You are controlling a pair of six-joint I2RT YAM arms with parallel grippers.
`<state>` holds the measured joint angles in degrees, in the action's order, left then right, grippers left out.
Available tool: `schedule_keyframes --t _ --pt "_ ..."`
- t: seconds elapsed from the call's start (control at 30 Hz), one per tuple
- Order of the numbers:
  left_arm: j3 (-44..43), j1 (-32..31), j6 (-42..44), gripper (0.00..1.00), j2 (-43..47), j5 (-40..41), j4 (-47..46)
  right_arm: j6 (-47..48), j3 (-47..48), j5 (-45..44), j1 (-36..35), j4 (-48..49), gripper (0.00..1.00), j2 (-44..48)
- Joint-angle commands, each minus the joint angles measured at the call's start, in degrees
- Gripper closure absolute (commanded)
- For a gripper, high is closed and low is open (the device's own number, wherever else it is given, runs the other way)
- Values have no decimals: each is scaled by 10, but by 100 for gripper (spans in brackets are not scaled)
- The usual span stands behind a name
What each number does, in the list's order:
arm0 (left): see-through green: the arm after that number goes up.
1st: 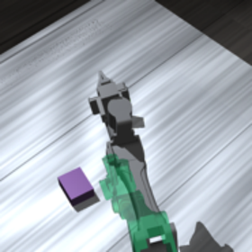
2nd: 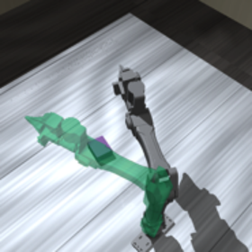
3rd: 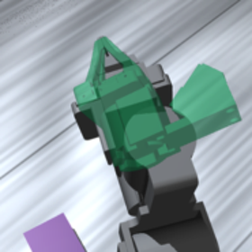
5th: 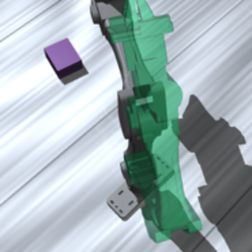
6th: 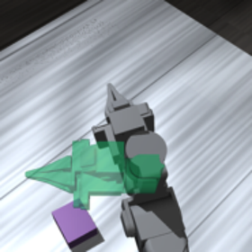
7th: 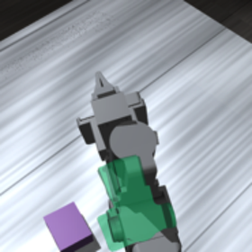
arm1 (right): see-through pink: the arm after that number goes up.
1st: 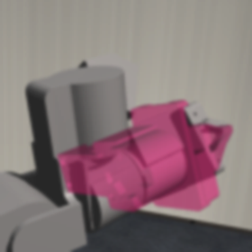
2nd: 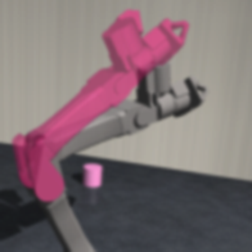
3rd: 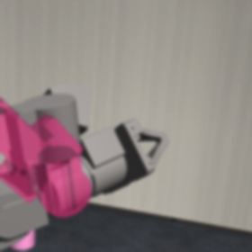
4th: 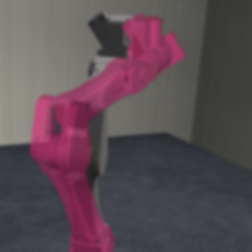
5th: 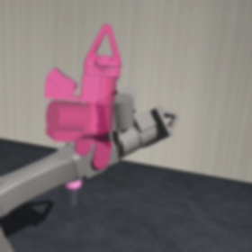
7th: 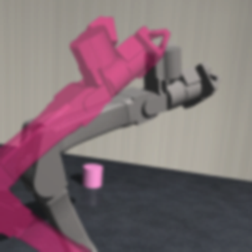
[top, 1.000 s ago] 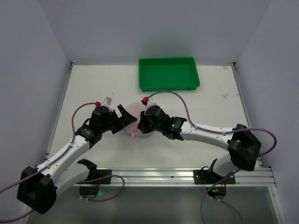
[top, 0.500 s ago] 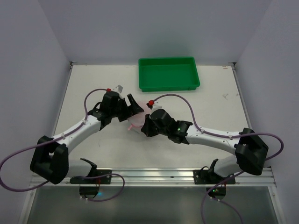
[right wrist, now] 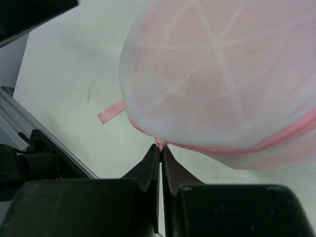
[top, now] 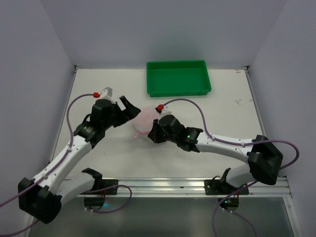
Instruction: Unzip the laundry bag and remove the bra
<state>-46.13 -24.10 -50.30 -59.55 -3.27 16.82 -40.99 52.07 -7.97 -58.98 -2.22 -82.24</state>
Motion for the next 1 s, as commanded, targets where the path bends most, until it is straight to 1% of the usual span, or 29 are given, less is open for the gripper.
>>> schedule_keyframes --t 0.0,0.07,0.1,0.13,0.2,0.23,0.27,0.33,0.37,0.47,0.5,0.57,0.63,0.67,0.7,0.77,0.8,0.87,0.9,0.97 --pt "39 4 -46 0 89 82 77 -5 22 -16 -2 37 100 -8" --pt "62 3 -80 0 133 65 74 -4 19 -9 -2 43 100 -13" --pt "86 3 -90 0 144 41 66 -3 18 -8 -2 44 100 -13" --pt "96 3 -108 0 149 33 59 -2 17 -4 -2 47 100 -15" --pt "112 0 -122 0 147 -16 30 -1 17 -3 -2 49 100 -19" --pt "125 -1 -135 0 142 -27 20 -1 17 -2 -2 48 100 -20" --pt "132 -13 -142 0 131 -34 2 -1 16 -2 -2 48 100 -20" --pt "142 -33 -160 1 120 -23 -13 -2 15 -1 -3 49 100 -20" --pt "148 -55 -166 2 108 -14 -27 -2 15 -1 -2 49 100 -20" --pt "151 -81 -179 9 75 5 -63 -2 15 0 -3 47 100 -20" --pt "150 -83 -182 14 66 4 -72 -2 15 1 -2 45 100 -20" --pt "143 -88 -187 18 39 1 -94 -1 15 2 -2 42 100 -18" --pt "142 -92 -197 32 30 0 -115 6 11 1 -2 37 100 -15" --pt "142 -94 -197 41 25 1 -131 11 2 -2 -2 36 100 -7" --pt "141 -94 -198 60 23 4 -134 22 -4 -9 1 35 100 0" --pt "136 -94 -187 77 19 9 -130 32 -35 -24 11 31 100 32" --pt "130 -93 -182 91 17 16 -126 44 -48 -26 28 31 100 46" --pt "126 -86 -155 100 10 12 -123 64 -84 -21 49 24 100 94" --pt "127 -82 -140 100 8 -7 -127 71 -93 -21 71 7 100 110" --pt "131 -68 -118 100 -4 -31 -143 89 -121 -20 90 -2 100 143"
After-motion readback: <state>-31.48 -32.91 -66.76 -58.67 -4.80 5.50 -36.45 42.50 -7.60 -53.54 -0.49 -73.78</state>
